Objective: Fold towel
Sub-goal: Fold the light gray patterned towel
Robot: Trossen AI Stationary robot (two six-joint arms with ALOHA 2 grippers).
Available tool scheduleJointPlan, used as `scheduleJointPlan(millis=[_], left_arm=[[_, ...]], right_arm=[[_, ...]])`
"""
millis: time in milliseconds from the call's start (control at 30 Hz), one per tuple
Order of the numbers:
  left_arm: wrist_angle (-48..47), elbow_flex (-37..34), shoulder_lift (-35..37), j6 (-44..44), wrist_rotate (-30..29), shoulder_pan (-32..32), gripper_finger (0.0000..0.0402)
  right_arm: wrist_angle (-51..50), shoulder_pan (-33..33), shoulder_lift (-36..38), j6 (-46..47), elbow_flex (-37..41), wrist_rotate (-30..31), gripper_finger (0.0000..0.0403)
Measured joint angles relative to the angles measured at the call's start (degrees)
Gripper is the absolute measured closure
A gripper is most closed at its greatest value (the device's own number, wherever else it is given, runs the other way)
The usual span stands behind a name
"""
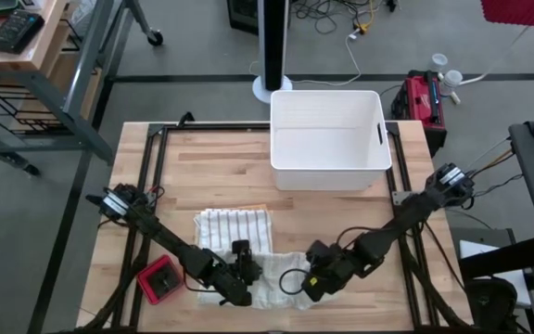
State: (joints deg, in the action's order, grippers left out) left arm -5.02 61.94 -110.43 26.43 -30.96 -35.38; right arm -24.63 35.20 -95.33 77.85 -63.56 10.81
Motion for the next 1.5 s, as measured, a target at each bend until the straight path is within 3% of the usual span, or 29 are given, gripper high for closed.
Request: scheduleJointPlan(millis=[233, 533, 700, 933, 1267, 1333, 1500], left_arm=[[-2.89, 0.21, 3.50, 0.38, -1.75, -0.40, 0.0365], [-7.90, -0.24, 13.91, -1.33, -25.45, -9.22, 0.0365], [-9.15, -0.50, 15.39, -1.70, -30.87, -12.01, 0.0365], [-14.78, -0.69, 15.17, 3.08, -31.08, -12.22, 0.0365], [-21.27, -0.73, 21.30, 8.15, -34.42, -15.65, 0.0365], [-23.71, -0.71, 22.92, 9.71, -31.20, -16.50, 0.0365], [-31.61, -2.26, 23.66, 19.03, -12.94, -17.37, 0.0365]], right_arm=[[-1.29, -0.75, -0.04, -5.59, -6.33, 3.80, 0.0402], [-0.26, -1.17, -0.11, -8.01, -7.31, 7.35, 0.0403], [1.36, -1.89, -0.11, -8.90, -7.31, 8.29, 0.0403], [12.29, -2.82, -0.13, -14.63, -7.31, 8.82, 0.0403], [13.44, -4.03, -0.90, -19.71, -9.94, 9.53, 0.0403], [13.31, -4.32, -1.88, -21.10, -11.24, 9.41, 0.0403], [13.01, -5.61, -6.44, -24.99, -16.67, 8.06, 0.0403]])
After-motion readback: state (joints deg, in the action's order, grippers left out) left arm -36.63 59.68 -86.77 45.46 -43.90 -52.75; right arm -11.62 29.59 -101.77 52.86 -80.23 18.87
